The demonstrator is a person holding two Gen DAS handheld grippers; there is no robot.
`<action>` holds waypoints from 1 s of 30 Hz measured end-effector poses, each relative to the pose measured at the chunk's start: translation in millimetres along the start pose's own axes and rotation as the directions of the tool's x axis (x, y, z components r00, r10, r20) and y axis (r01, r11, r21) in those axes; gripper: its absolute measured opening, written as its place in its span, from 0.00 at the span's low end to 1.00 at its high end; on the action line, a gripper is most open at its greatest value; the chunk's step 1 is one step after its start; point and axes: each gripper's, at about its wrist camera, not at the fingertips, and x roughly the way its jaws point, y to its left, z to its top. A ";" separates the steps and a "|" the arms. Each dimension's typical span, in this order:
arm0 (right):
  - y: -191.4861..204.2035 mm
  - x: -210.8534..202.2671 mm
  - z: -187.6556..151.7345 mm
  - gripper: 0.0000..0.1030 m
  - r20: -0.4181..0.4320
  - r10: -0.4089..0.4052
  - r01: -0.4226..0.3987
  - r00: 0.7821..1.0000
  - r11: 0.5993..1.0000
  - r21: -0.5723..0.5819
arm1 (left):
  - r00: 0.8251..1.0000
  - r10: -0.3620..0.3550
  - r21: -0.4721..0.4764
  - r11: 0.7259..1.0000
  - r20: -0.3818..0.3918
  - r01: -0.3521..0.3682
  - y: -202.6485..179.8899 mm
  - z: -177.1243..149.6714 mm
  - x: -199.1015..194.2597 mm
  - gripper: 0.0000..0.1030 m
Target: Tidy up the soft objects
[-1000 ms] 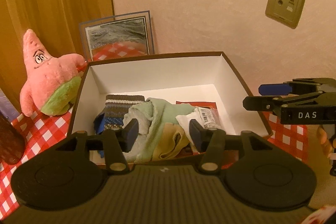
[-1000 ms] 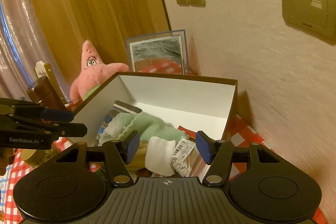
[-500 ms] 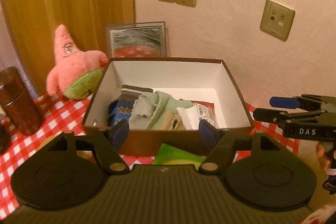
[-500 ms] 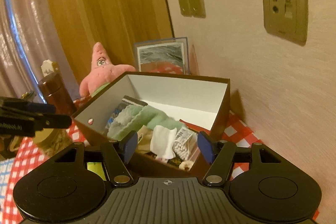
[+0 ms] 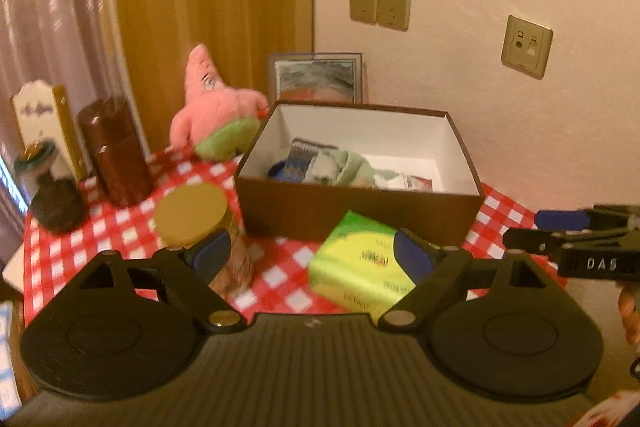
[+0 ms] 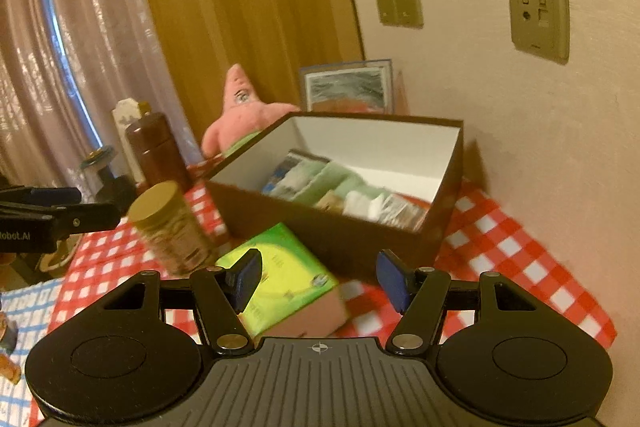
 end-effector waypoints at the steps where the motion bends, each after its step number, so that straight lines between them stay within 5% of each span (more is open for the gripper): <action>1: 5.5 -3.4 -5.0 0.62 -0.007 0.001 -0.001 1.000 1.000 0.004 | 1.000 0.003 -0.005 1.000 -0.005 -0.003 3.0 -4.5 -5.7 0.85; 6: 39.5 -19.0 -32.4 0.62 -0.049 -0.006 0.007 0.999 1.000 0.017 | 0.998 0.029 -0.004 1.000 -0.063 -0.030 22.0 -34.2 -36.8 0.85; 30: 193.1 -61.7 -140.2 0.62 -0.165 -0.085 0.104 0.983 0.989 0.109 | 0.975 -0.087 0.020 0.995 -0.206 0.093 107.1 -146.0 -126.6 0.84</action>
